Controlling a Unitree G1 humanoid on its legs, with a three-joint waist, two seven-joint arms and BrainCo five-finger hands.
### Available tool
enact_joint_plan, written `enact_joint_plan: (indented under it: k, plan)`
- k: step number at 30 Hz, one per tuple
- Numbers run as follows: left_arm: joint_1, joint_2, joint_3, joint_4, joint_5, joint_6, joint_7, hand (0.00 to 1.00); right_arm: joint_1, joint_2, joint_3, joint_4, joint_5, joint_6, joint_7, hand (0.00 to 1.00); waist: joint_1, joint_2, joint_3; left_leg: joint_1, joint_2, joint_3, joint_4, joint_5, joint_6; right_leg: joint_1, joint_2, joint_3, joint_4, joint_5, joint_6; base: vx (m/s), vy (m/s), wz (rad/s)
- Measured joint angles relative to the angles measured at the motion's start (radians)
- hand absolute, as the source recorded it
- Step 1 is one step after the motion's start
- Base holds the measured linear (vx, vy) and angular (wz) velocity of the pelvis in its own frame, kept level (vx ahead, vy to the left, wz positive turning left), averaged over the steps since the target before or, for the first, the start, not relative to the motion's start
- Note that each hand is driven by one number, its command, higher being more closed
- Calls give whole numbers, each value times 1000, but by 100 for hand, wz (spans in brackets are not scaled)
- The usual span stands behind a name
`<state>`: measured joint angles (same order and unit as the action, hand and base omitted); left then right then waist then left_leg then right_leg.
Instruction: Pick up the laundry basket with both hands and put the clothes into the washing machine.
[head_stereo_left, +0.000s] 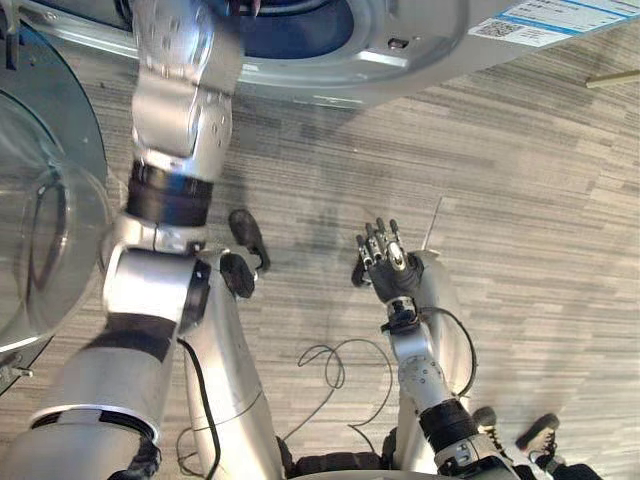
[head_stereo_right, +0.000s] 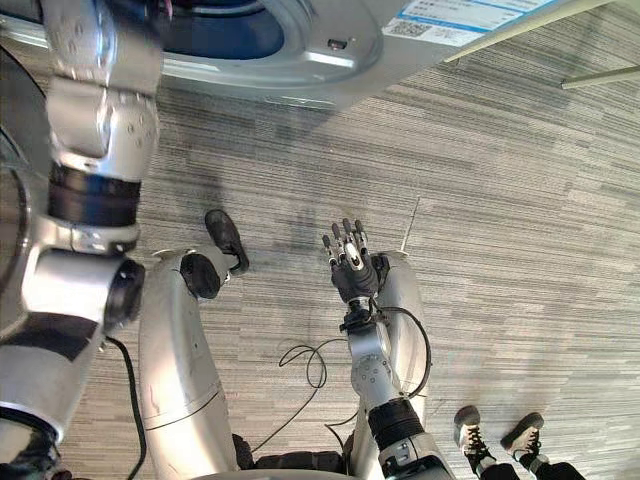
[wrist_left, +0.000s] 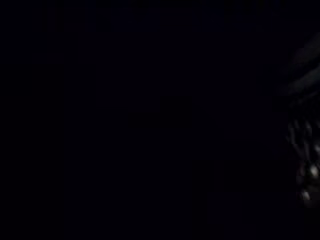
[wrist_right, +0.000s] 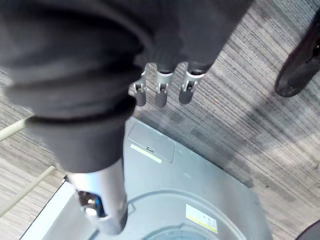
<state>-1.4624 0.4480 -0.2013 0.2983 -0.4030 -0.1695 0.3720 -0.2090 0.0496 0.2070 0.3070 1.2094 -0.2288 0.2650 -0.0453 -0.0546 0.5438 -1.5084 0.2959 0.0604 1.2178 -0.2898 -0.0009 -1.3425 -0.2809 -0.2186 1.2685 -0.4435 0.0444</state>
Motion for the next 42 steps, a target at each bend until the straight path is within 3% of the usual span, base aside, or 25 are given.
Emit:
enact_joint_plan:
  k: [3, 7, 8, 10, 12, 16, 18, 21, 24, 30, 34, 36, 42]
  plan:
    - [-121, 48, -49, 73, -16, -2, -22, 100, -2, 0, 0, 0, 0, 8, 0, 0, -1, 0, 0, -8, 0, 2, -32, 17, 0, -6, 2, -12, -29, 12, -6, 0, 0, 0]
    - [-308, 135, -83, 149, -306, -5, -30, 100, -4, 0, -1, -44, -1, 19, -5, 0, -7, -2, 1, -67, 2, -9, -75, 49, 0, -49, 5, -46, -74, 42, -16, -15, 6, -3]
    - [-354, 172, -88, 173, -343, -15, -20, 0, -3, -1, -2, -56, -1, 23, -6, 0, -8, -3, 2, -76, 4, -5, -73, 51, 3, -60, 7, -45, -77, 48, -17, -19, 17, -12]
    - [-382, 197, -88, 189, -349, -22, -5, 0, -2, -1, -3, -62, -3, 32, -7, 0, -7, -3, 2, -82, 12, -2, -66, 52, 4, -60, 14, -50, -84, 52, -14, -5, 20, -11]
    - [-401, 194, -93, 232, -208, -4, 10, 0, 7, -13, -9, -77, -7, 42, -6, 0, 0, -3, 2, -82, 17, 2, -65, 53, 6, -55, 15, -56, -88, 54, -15, 0, 13, -2]
    - [-374, 217, -203, 262, 463, 121, 12, 0, 10, -25, -22, -86, -21, 40, 8, 0, 2, -3, 2, -63, 18, 16, -65, 52, 8, -46, -2, -54, -75, 54, -15, -11, 12, 7]
    - [-235, 242, -321, 262, 918, 145, 11, 0, 10, -54, 7, -68, -22, 39, 52, 0, -1, -3, 1, -25, 18, 32, -74, 49, 12, -26, -4, -44, -72, 54, -14, -37, -4, 3]
    - [-87, 230, -430, 288, 1173, 150, -53, 0, 2, -69, 50, -58, -22, 29, 70, 0, -17, -3, 1, -4, 18, 57, -109, 53, 17, -24, -11, -33, -95, 57, -18, -56, -9, 1]
    - [-56, 213, -421, 344, 1238, 172, -78, 0, -2, -70, 70, -54, -19, 31, 71, 0, -26, -3, 1, -5, 19, 61, -127, 66, 16, -29, -10, -38, -106, 65, -25, -55, -3, 2]
    - [-91, 219, -385, 340, 1222, 172, -112, 0, -2, -70, 70, -51, 0, 37, 74, 0, -21, -4, -1, -20, 18, 63, -133, 69, 17, -36, -3, -47, -122, 70, -22, -6, -1, 0]
    - [-140, 145, -233, 381, 1026, 204, -109, 0, -2, -61, 70, -51, -1, 37, 69, 0, -21, -4, -1, -46, 18, 62, -123, 70, 18, -57, -5, -50, -120, 70, -21, -18, 23, -2]
    - [-161, 144, -187, 387, 969, 215, -98, 0, -2, -56, 70, -56, -2, 37, 66, 0, -24, -5, -1, -51, 20, 60, -121, 70, 18, -62, -2, -50, -118, 70, -21, -35, 21, -5]
    - [-256, 167, -139, 388, 975, 282, 5, 0, -2, -56, 91, -58, -3, 13, 65, 0, -23, -5, -1, -66, 34, 62, -127, 69, 18, -79, 3, -52, -121, 76, -26, -42, 17, -6]
